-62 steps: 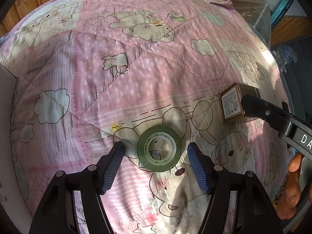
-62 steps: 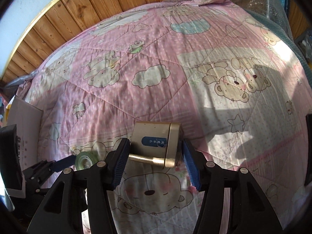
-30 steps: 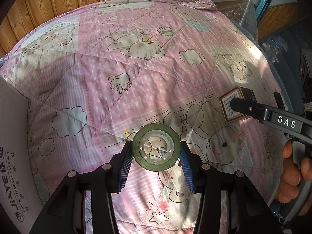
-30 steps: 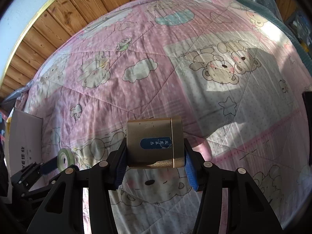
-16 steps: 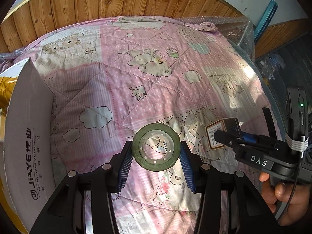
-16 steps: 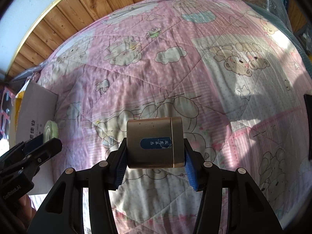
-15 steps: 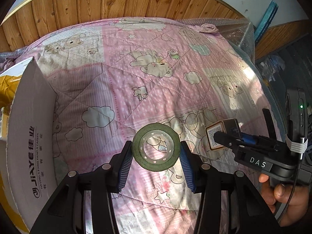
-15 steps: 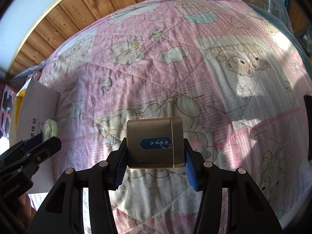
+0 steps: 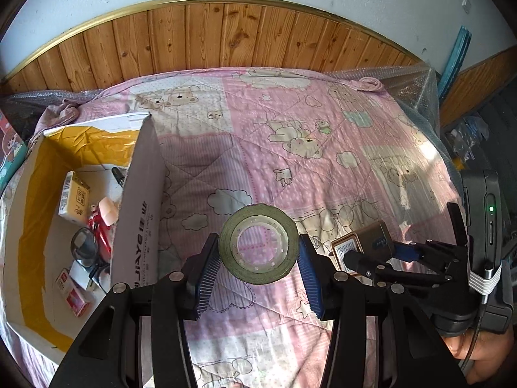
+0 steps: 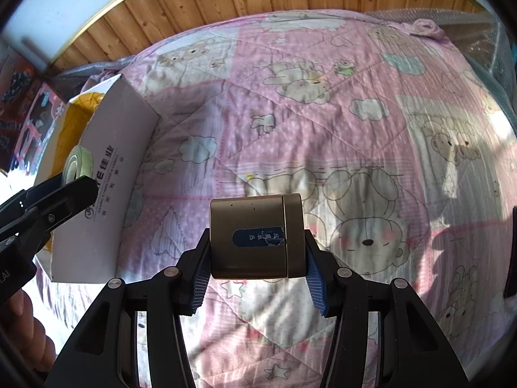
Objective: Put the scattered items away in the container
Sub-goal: 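Carry the gold tin and green tape roll with both tools over the cardboard box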
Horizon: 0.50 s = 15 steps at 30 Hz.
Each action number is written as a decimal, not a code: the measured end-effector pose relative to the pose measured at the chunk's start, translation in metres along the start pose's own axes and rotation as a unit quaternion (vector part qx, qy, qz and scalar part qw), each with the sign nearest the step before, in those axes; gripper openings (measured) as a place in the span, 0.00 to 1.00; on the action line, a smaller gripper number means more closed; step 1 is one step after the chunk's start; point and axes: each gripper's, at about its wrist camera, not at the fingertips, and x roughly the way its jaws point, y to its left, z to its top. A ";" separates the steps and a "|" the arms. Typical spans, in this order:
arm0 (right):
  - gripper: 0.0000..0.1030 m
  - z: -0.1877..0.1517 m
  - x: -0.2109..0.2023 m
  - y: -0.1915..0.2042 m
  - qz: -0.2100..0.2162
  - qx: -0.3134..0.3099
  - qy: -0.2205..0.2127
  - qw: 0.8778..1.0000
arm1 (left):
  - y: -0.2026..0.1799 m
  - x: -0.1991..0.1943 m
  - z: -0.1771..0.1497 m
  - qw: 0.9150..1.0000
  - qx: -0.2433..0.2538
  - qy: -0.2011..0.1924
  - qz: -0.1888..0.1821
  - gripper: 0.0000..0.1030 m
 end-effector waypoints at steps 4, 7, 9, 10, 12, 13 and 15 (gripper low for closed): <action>0.53 0.004 -0.004 0.026 0.010 -0.034 -0.002 0.999 | 0.017 -0.016 -0.004 1.000 -0.022 -0.012 0.007 0.47; 0.53 0.006 -0.006 0.046 0.022 -0.062 -0.003 0.998 | 0.030 -0.027 -0.007 0.999 -0.039 -0.022 0.013 0.47; 0.53 0.007 -0.006 0.060 0.032 -0.080 -0.003 0.996 | 0.039 -0.033 -0.010 0.998 -0.052 -0.027 0.017 0.47; 0.53 0.007 -0.006 0.066 0.036 -0.088 -0.002 0.995 | 0.044 -0.036 -0.012 0.998 -0.058 -0.029 0.019 0.47; 0.53 0.006 -0.006 0.079 0.044 -0.104 0.000 0.994 | 0.052 -0.041 -0.015 0.997 -0.069 -0.034 0.024 0.47; 0.53 0.006 -0.006 0.085 0.046 -0.112 0.001 0.993 | 0.056 -0.044 -0.017 0.996 -0.074 -0.036 0.026 0.47; 0.53 0.005 -0.006 0.097 0.053 -0.127 0.002 0.990 | 0.065 -0.048 -0.021 0.995 -0.087 -0.039 0.028 0.47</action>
